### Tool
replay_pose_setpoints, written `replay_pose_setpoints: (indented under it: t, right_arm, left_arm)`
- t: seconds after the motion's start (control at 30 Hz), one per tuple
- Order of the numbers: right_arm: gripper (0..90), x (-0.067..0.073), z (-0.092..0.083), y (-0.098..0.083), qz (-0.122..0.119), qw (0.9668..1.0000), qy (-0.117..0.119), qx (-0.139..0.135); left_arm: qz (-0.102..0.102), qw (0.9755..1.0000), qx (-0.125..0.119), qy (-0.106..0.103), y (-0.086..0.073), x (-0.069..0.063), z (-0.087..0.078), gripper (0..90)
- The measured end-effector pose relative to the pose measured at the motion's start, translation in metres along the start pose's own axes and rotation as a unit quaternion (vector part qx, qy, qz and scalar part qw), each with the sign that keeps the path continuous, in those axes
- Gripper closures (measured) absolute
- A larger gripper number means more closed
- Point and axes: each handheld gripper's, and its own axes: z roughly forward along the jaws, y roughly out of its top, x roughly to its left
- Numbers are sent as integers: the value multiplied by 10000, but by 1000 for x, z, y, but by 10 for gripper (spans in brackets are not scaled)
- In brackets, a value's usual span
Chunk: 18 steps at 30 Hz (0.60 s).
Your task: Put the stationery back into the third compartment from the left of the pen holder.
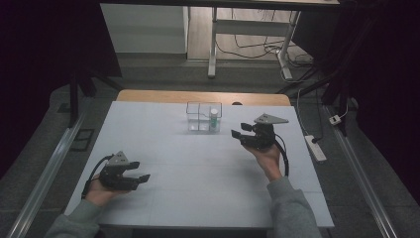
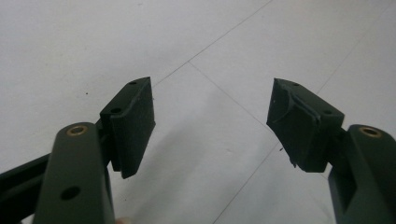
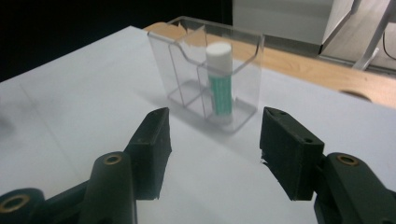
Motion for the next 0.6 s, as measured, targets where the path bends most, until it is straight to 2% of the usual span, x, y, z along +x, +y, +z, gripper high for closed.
replay_pose_setpoints:
  t: [0.4,0.6]
  right_arm:
    - [413,7,-45,-46,91,9996,13,283]
    - [402,11,-62,-59,22,9994,-16,358]
  left_arm:
    - [26,10000,-56,-5,2,-2,-1,312]
    - [8,10000,-90,-16,3,-3,-1,313]
